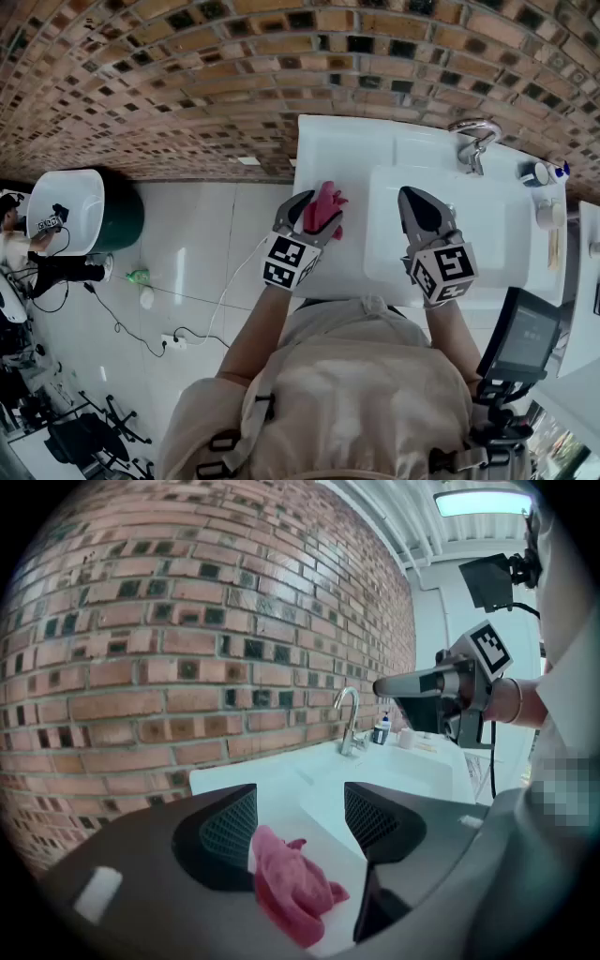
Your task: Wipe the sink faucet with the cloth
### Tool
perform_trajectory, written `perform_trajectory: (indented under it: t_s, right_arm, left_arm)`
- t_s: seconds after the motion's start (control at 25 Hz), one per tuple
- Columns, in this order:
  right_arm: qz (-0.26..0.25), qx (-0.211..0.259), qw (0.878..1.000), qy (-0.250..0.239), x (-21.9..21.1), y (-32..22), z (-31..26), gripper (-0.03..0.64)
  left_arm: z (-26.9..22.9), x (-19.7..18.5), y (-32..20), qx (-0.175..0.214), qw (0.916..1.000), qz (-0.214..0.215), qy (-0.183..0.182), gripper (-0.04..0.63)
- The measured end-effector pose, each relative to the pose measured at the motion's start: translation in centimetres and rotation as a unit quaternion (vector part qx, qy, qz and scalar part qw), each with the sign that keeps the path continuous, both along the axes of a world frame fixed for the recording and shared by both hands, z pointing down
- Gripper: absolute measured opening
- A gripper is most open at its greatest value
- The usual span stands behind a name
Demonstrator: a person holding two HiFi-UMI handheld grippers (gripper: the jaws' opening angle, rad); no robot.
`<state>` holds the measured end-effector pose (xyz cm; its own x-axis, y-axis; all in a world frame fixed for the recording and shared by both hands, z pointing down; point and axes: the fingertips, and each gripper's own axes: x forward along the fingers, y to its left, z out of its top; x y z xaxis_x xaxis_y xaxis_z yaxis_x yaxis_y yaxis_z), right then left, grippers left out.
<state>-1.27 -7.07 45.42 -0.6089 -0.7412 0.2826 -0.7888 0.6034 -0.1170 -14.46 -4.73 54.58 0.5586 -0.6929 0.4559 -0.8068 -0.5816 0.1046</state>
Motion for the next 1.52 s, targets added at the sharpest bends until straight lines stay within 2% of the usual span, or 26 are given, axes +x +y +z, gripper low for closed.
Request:
perform_trajectory:
  t_s: [0.16,0.48,0.64,0.68,0.84,0.96,1.12,1.28,1.52]
  right_arm:
    - [-0.004,-0.013,1.000,-0.002,-0.3,-0.1,1.1,-0.006]
    - [0.004,-0.047,0.999,0.003,0.5,0.6,3.7,-0.006]
    - [0.008,-0.046,0.999,0.009,0.8,0.5,3.6,-0.006]
    - [0.010,-0.045,0.999,0.011,1.0,0.4,3.5,-0.006]
    - [0.018,-0.044,0.999,0.018,1.6,0.2,3.4,-0.006]
    - [0.024,-0.043,0.999,0.019,1.9,0.0,3.4,-0.006]
    - [0.027,-0.034,0.999,0.020,1.8,-0.3,3.0,-0.006]
    - [0.031,-0.024,0.999,0.022,1.3,-0.2,2.4,-0.006]
    - [0.050,-0.009,0.999,0.019,1.4,0.2,1.1,-0.006]
  left_arm:
    - [4.9,-0.7,0.0,-0.051,0.9979,0.004,-0.040,0.267]
    - [12.1,-0.4,-0.5,-0.124,0.9891,0.024,-0.076,0.267]
    - [13.6,-0.7,-0.9,-0.136,0.9847,0.023,-0.107,0.264]
    - [13.8,-0.8,-0.9,-0.138,0.9832,0.021,-0.117,0.245]
    - [15.1,-0.8,-0.6,-0.154,0.9746,0.026,-0.161,0.221]
    - [15.5,-0.8,-0.9,-0.157,0.9700,0.029,-0.183,0.155]
    - [15.6,-1.0,-1.1,-0.156,0.9707,0.035,-0.179,0.106]
    - [14.5,-1.1,-1.3,-0.145,0.9788,0.031,-0.142,0.095]
    - [8.4,0.4,-3.5,-0.078,0.9906,0.043,-0.104,0.095]
